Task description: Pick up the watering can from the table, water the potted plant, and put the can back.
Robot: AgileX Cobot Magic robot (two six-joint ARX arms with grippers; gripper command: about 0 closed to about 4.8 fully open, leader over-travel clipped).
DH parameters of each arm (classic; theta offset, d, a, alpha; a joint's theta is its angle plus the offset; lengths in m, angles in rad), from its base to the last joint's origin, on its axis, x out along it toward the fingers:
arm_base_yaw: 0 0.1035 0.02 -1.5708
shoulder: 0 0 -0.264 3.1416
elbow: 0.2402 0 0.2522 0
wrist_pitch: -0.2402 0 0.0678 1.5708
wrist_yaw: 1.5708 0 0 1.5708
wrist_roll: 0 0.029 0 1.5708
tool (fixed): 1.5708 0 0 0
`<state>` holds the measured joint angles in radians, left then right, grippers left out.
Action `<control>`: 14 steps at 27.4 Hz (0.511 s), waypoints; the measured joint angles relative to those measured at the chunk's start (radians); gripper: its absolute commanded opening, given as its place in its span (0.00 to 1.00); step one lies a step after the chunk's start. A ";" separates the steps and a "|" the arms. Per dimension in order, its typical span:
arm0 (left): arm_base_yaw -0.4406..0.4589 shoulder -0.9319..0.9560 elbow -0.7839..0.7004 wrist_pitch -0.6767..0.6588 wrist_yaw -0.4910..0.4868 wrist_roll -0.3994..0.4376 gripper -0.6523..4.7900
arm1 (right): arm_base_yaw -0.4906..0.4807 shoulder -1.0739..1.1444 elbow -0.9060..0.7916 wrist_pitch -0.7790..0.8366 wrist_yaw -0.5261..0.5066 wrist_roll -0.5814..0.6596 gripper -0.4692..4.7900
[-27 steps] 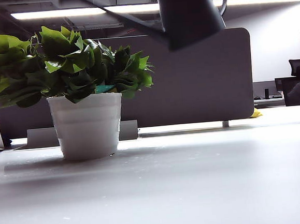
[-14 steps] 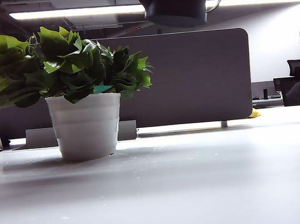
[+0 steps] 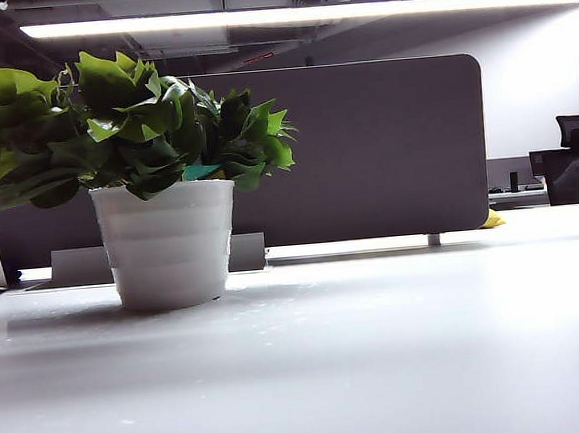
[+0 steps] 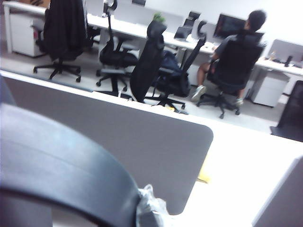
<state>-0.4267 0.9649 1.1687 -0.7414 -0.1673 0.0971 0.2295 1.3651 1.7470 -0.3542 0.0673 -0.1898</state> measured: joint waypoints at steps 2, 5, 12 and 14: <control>0.000 0.000 0.000 0.010 0.009 0.000 0.11 | 0.000 -0.050 -0.001 -0.042 0.008 0.011 0.08; 0.000 0.000 0.000 0.032 0.010 0.000 0.11 | 0.000 -0.182 -0.025 -0.144 0.023 0.022 0.08; 0.000 0.000 0.000 0.096 0.010 0.042 0.11 | 0.000 -0.435 -0.284 -0.201 0.066 0.033 0.08; 0.000 0.000 0.000 0.119 0.010 0.045 0.11 | 0.000 -0.515 -0.365 -0.240 0.075 0.029 0.08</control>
<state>-0.4267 0.9649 1.1687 -0.6220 -0.1577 0.1417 0.2298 0.8505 1.3819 -0.5941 0.1421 -0.1608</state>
